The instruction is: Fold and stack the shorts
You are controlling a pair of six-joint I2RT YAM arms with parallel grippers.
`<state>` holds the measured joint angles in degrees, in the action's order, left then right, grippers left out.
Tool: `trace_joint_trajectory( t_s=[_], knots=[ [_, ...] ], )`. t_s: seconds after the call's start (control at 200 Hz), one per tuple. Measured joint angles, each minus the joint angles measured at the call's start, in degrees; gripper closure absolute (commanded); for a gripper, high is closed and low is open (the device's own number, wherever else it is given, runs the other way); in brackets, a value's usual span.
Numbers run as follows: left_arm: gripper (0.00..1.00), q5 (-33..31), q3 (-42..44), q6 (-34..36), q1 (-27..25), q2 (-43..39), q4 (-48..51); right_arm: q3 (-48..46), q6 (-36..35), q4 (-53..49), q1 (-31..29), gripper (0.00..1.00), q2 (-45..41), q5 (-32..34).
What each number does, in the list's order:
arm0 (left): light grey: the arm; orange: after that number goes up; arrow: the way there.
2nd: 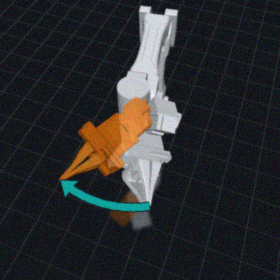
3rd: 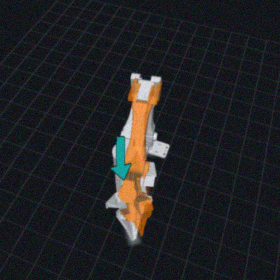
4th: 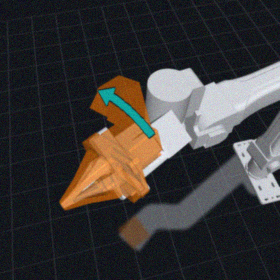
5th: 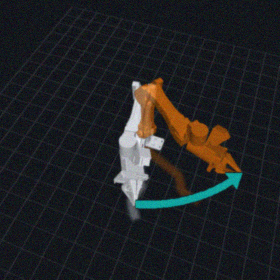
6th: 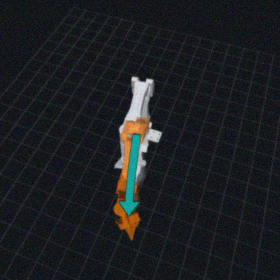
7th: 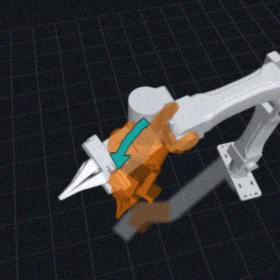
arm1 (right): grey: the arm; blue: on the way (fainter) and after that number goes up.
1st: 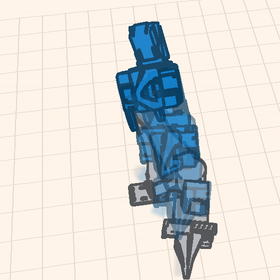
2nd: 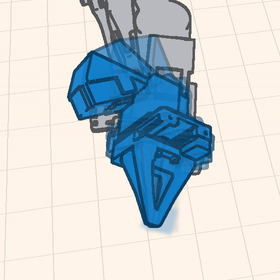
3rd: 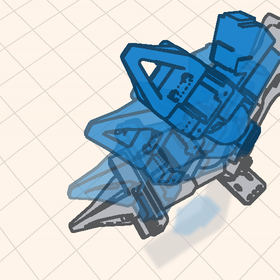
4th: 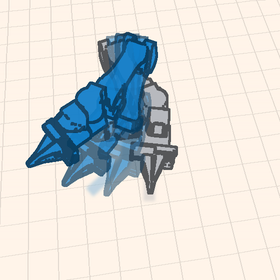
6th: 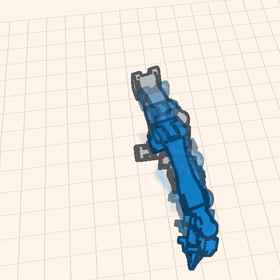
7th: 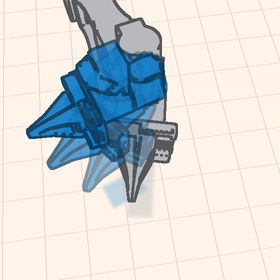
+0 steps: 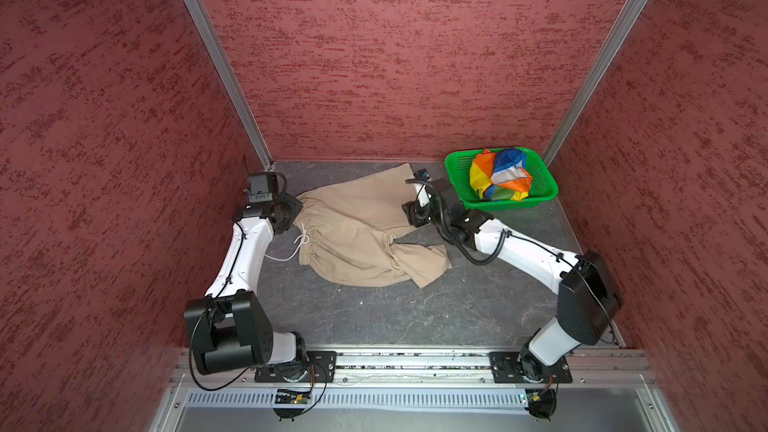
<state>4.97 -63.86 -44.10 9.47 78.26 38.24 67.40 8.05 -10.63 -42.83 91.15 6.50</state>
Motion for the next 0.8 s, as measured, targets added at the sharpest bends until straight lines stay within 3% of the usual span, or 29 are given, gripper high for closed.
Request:
trace_joint_trajectory(
  t_s=[0.13, 0.291, 0.401, 0.661, 0.801],
  knots=[
    [0.61, -0.81, 4.92, 0.02, -1.64, -1.38, 2.01, -9.22, 0.96, -3.17, -6.19, 0.23, -3.61, 1.38],
    [0.46, -2.45, 10.32, 0.81, -3.78, -3.28, 4.48, -17.84, 4.13, -7.85, -9.29, 0.2, -8.9, 2.62],
    [0.44, -3.23, 12.37, 1.36, -4.02, -3.39, 4.76, -19.93, 5.73, -9.92, -11.28, 0.2, -11.5, 3.15],
    [0.45, -3.76, 16.72, 1.42, -4.44, -1.64, 3.28, -23.67, 9.51, -7.8, -13.29, 0.21, -8.39, 3.58],
    [0.45, -3.76, 16.94, 1.49, -4.26, 0.28, 1.05, -23.58, 11.37, -4.72, -13.29, 0.31, -2.43, 4.0]
  ],
)
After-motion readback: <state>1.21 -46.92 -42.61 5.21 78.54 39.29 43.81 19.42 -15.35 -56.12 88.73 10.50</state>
